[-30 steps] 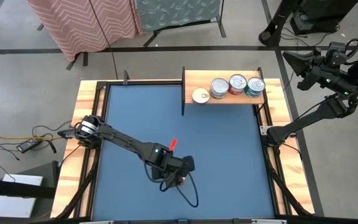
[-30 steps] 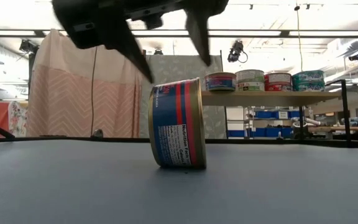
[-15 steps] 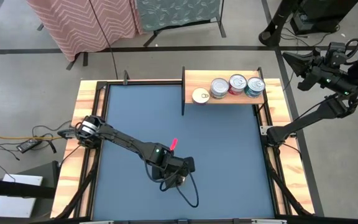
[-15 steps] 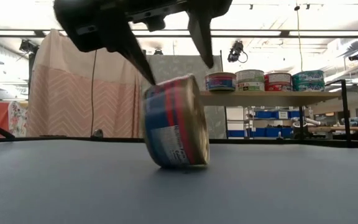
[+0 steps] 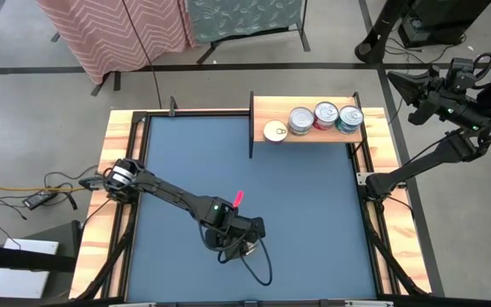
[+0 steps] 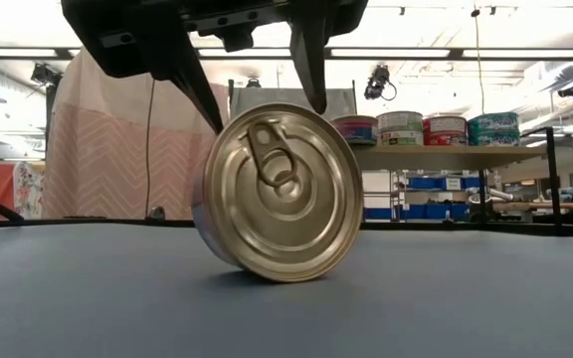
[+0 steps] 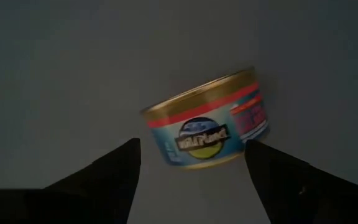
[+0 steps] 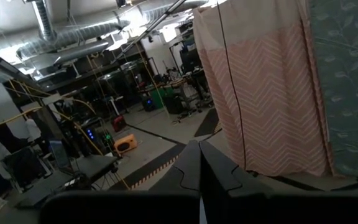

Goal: Stack canned seafood by type on shelf
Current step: Stack the blue-pink tuna can on top of the blue-pink tuna can on the shelf

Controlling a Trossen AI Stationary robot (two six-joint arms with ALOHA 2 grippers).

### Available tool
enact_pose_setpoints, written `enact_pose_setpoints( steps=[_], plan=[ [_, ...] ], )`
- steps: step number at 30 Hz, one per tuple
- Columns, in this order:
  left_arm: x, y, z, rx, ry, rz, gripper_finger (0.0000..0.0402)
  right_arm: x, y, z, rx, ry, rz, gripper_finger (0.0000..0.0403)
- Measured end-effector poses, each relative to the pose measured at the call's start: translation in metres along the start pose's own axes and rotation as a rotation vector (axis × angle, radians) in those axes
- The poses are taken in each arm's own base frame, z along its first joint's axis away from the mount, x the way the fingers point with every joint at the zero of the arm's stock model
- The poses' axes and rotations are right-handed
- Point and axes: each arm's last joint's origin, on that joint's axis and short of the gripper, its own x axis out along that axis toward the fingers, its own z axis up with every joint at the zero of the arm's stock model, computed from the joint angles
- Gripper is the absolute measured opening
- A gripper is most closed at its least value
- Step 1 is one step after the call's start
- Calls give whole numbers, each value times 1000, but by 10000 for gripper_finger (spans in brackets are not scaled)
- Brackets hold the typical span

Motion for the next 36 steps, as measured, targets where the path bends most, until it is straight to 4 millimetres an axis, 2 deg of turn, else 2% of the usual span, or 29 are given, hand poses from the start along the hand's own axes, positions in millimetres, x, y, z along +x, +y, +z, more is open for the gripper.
enact_pose_setpoints(
  steps=[6,16,36],
  plan=[
    [1,-2,4,-63,-62,-37,294,0,0,0,0,0,0,6],
    [7,-12,7,-54,-73,-78,294,0,0,0,2,0,0,6],
    [6,-16,6,-61,-58,-104,293,1,2,-1,26,11,24,6]
  ],
)
